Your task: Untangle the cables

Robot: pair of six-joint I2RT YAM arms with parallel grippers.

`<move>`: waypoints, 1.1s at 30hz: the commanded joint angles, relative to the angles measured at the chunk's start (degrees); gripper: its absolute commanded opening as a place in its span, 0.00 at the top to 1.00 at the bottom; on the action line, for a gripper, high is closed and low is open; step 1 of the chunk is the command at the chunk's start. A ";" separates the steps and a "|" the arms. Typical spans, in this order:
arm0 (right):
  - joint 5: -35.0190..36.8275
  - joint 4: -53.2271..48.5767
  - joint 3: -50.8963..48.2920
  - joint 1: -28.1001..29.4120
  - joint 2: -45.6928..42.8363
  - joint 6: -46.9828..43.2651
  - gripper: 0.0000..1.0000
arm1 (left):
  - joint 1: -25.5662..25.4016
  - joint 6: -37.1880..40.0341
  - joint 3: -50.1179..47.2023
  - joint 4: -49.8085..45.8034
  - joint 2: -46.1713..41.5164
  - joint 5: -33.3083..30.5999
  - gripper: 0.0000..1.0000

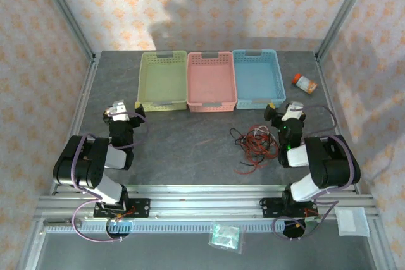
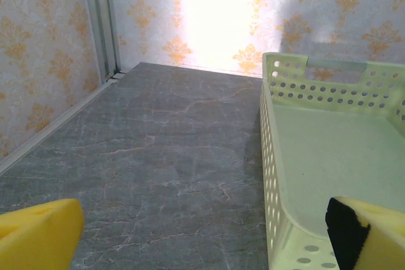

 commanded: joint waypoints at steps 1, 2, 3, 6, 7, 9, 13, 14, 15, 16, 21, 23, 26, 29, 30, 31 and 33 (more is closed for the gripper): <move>1.29 1.73 0.17 0.09 -0.47 -0.75 0.00 | 0.01 0.33 0.75 0.51 -0.05 1.14 0.00; 1.28 1.76 0.17 0.09 -0.45 -0.68 0.00 | 0.01 0.33 0.76 0.52 -0.05 1.18 0.00; 1.28 1.71 0.19 0.09 -0.47 -0.66 0.00 | 0.01 0.33 0.67 0.50 -0.08 1.13 0.00; 0.92 1.52 0.31 -0.20 -0.46 -0.46 0.00 | 0.01 0.33 0.74 0.50 -0.07 1.14 0.00; 0.49 1.09 0.60 -0.54 -0.43 -0.31 0.00 | 0.01 0.33 0.70 0.50 -0.07 1.14 0.00; -0.21 0.79 0.61 -0.94 -0.47 -0.07 0.00 | 0.01 0.33 0.73 0.50 -0.05 1.13 0.00; -0.04 0.48 0.78 -1.05 -0.41 0.18 0.00 | 0.01 0.26 0.68 0.51 -0.06 1.14 0.00; -0.03 0.48 0.78 -1.05 -0.38 0.21 0.00 | 0.01 0.25 0.72 0.50 -0.05 1.14 0.00; 0.01 0.51 0.83 -1.04 -0.37 0.08 0.00 | 0.01 0.24 0.69 0.50 -0.06 1.14 0.00; -0.04 0.55 0.78 -1.05 -0.38 0.08 0.00 | 0.01 0.25 0.74 0.50 -0.08 1.14 0.00; 0.04 0.50 0.89 -1.05 -0.31 0.12 0.00 | 0.01 0.27 0.75 0.50 -0.05 1.14 0.00; 0.05 0.52 0.78 -1.05 -0.40 0.02 0.00 | 0.01 0.33 0.67 0.75 -0.13 0.93 0.00; 0.29 0.90 0.57 -0.92 -0.48 -0.03 0.00 | -0.57 1.39 -0.89 3.58 -0.28 1.87 0.00; 0.93 2.15 -0.41 0.27 -0.95 -1.33 0.00 | -3.08 3.76 -3.56 7.68 -2.04 -0.05 0.00; 1.22 3.00 -1.15 0.88 -1.47 -1.92 0.00 | -3.65 4.13 -4.78 9.61 -2.83 -1.15 0.00; 1.57 4.18 -1.97 1.21 -2.02 -2.30 0.00 | -4.42 4.48 -5.80 10.85 -3.81 -3.10 0.00; 1.24 4.95 -3.37 1.71 -4.30 -2.97 0.00 | -7.04 5.56 -6.22 7.28 -8.39 -7.51 0.00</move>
